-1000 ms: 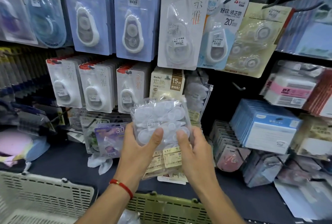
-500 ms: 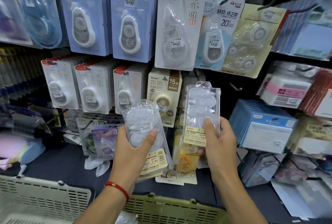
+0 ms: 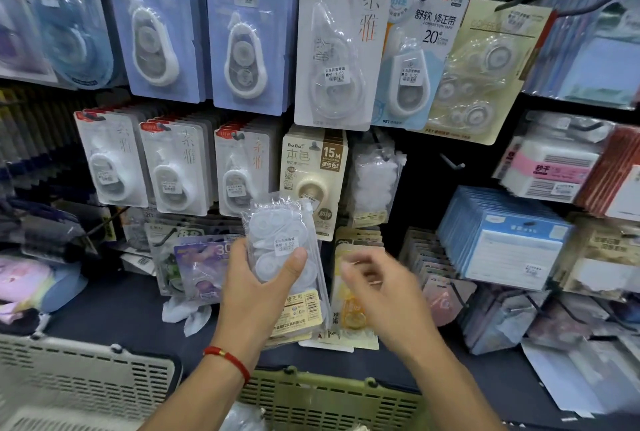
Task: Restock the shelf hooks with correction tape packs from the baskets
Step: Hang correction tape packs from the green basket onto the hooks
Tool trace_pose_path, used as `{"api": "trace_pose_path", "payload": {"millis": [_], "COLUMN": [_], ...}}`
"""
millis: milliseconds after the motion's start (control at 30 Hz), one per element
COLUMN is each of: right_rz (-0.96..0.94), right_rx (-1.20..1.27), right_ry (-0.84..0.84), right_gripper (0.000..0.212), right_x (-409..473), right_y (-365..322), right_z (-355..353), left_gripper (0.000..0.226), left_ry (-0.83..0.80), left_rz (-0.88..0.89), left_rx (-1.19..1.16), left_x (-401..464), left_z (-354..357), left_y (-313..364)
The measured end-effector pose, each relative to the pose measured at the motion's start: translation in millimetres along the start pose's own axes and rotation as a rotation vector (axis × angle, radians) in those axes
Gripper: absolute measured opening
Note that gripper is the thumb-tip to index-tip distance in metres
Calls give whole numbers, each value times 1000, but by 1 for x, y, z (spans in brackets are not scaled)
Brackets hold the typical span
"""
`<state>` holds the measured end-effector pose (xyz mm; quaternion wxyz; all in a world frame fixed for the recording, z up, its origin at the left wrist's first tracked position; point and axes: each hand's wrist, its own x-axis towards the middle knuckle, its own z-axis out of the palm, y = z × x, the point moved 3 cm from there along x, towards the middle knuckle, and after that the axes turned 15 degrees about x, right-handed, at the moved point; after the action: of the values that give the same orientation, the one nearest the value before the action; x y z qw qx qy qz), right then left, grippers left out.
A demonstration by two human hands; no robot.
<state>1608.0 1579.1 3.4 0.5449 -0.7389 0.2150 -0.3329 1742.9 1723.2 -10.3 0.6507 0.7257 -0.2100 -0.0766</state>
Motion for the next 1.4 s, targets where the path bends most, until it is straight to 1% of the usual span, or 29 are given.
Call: {"api": "trace_pose_path", "payload": {"millis": [67,100,167,200,267,333,400,500,533,600,667,700,767,833,1067,1133,1267,1333,1400], "right_rz": [1,-4,-7,0,10,14,29,38,17,-43,-97,-111,-110,-101,-119,-122,-104,-29,142], "right_rx": [-5,-15,9,39,99,134,177,293,325,355,353,357,393,432,499,504,546,495,344], "right_ry": [-201,-241,-241,-238,-257,-253,-214,-99,-45,76,178,219,268,277,305,305,305,305,295], "right_gripper": [29,35,38,34,18,5,5,12,13,13,19,21,17,14,16,19,31,43,53], "right_x": [-7,-10,-12,-12,-11,-11,-10,-9,-9,-8,-6,-5,-3,-2,-7,-8,-2,4,9], "right_y": [4,5,6,6,7,7,9,8,7,4,0,-1,-1,-1,-8,-9,-3,8,27], "right_z": [18,25,31,31,28,25,21,14,10,1,-7,-10,-15,-18,-20,-19,-20,-23,-26], "left_gripper": [60,62,71,74,79,78,68,36,34,40,44,46,50,54,53,53,52,50,50], "left_ry": [-1,2,4,-1,-21,-55,-87,-115,-114,-106,-105,-107,-109,-110,-105,-103,-94,-93,-90], "left_rz": [7,11,13,12,1,-6,-13,-57,-81,-112,-122,-120,-105,-94,-83,-81,-73,-63,-57], "left_rx": [14,29,53,56,51,22,-26,-92,-91,-81,-79,-79,-72,-61,-36,-37,-41,-37,-25], "left_x": [0,0,0,1,2,3,2,3,4,5,5,5,5,5,3,2,2,2,2], "left_z": [2,2,2,1,1,1,1,2,2,2,3,4,4,3,4,4,3,3,3], "left_y": [-2,-2,-5,-6,-7,-7,-7,-12,-13,-16,-16,-16,-15,-15,-12,-10,-8,-7,-8]}}
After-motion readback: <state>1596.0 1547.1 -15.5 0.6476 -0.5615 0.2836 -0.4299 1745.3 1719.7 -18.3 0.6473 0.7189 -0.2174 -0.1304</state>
